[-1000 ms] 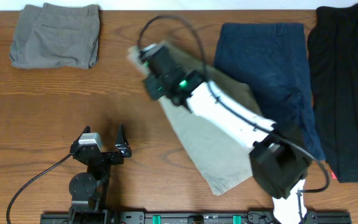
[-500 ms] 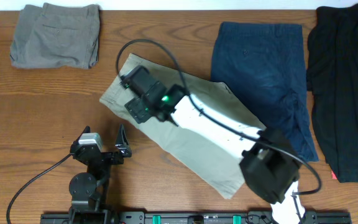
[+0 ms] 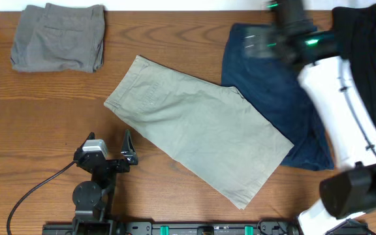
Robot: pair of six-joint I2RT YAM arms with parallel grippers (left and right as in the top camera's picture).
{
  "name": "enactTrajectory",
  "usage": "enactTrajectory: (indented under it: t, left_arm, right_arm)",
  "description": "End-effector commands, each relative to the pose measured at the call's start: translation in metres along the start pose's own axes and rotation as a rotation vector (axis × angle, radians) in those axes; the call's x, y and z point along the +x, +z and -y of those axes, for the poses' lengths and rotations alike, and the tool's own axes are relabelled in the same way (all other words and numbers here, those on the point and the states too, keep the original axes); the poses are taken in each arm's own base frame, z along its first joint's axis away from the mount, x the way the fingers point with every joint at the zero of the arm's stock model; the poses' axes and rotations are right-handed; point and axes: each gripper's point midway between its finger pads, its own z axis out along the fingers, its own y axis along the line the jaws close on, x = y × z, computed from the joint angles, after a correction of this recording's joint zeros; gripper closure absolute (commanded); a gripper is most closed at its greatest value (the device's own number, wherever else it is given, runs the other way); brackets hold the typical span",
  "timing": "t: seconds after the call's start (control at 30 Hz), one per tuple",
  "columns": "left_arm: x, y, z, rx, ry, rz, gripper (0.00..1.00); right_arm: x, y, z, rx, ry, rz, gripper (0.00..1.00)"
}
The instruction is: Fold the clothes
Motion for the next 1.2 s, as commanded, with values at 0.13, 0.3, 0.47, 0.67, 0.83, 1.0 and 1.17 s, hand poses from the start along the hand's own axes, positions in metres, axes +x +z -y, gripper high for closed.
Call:
enactTrajectory:
  t: [0.13,0.3,0.47,0.67,0.83,1.0,1.17]
  left_arm:
    - [0.015,0.001,-0.007,-0.032,0.012,-0.041,0.02]
    - [0.015,0.001,-0.007,-0.032,0.012,-0.041,0.02]
    - [0.015,0.001,-0.007,-0.032,0.012,-0.041,0.02]
    - [0.015,0.001,-0.007,-0.032,0.012,-0.041,0.02]
    - [0.015,0.001,-0.007,-0.032,0.012,-0.041,0.02]
    - [0.015,0.001,-0.007,-0.032,0.012,-0.041,0.02]
    - [0.015,0.001,-0.007,-0.032,0.012,-0.041,0.02]
  right_arm:
    - [0.032,0.071,0.079,0.055,0.085,-0.196,0.01]
    - [0.058,0.108,0.118,0.111,0.147,-0.297,0.01]
    - [0.087,0.14,0.133,0.087,0.14,-0.395,0.02]
    - [0.114,0.166,0.133,0.073,0.129,-0.477,0.04]
    - [0.123,0.177,0.134,0.076,0.13,-0.499,0.32]
    - [0.119,0.175,0.14,0.109,0.171,-0.482,0.99]
    - [0.093,0.158,0.149,0.112,0.187,-0.41,0.99]
